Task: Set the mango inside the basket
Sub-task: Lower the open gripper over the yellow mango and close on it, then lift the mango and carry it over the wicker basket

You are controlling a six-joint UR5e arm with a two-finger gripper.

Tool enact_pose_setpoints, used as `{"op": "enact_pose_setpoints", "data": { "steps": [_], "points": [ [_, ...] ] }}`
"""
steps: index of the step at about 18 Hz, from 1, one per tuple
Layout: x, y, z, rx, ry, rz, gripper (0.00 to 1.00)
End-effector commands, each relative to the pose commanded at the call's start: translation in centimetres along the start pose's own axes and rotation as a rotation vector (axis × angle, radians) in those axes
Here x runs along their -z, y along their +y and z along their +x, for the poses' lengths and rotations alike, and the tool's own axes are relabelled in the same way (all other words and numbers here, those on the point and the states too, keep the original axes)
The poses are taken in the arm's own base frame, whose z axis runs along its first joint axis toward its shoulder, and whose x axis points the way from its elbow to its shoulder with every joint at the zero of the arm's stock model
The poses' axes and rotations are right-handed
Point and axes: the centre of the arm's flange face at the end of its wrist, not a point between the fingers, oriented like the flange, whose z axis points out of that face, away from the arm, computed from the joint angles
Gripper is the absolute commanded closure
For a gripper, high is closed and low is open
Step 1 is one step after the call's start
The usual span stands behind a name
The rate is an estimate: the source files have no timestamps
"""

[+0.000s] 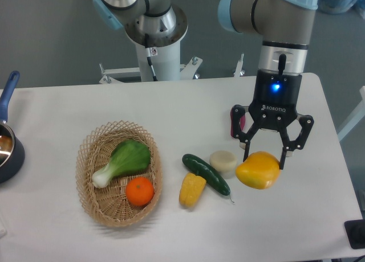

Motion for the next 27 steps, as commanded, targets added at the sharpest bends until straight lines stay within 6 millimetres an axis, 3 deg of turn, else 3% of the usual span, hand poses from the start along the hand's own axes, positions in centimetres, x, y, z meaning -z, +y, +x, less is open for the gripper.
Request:
{"op": "enact_pose_setpoints", "data": {
  "steps": [10, 14, 19, 26, 27],
  "points": [
    [-0.6, -0.1, 0.7, 0.021, 0.012, -0.006, 0.41],
    [0.1, -0.9, 2.8, 0.155, 0.010, -0.020, 0.41],
    [-2.3, 1.2, 9.5, 0.127, 0.050, -0.121, 0.41],
    [-7.1, 0.4, 19.4, -0.025, 0.080, -0.265, 0.41],
    [-7.9, 0.7, 21.6, -0.039, 0.092, -0.293, 0.41]
  ]
}}
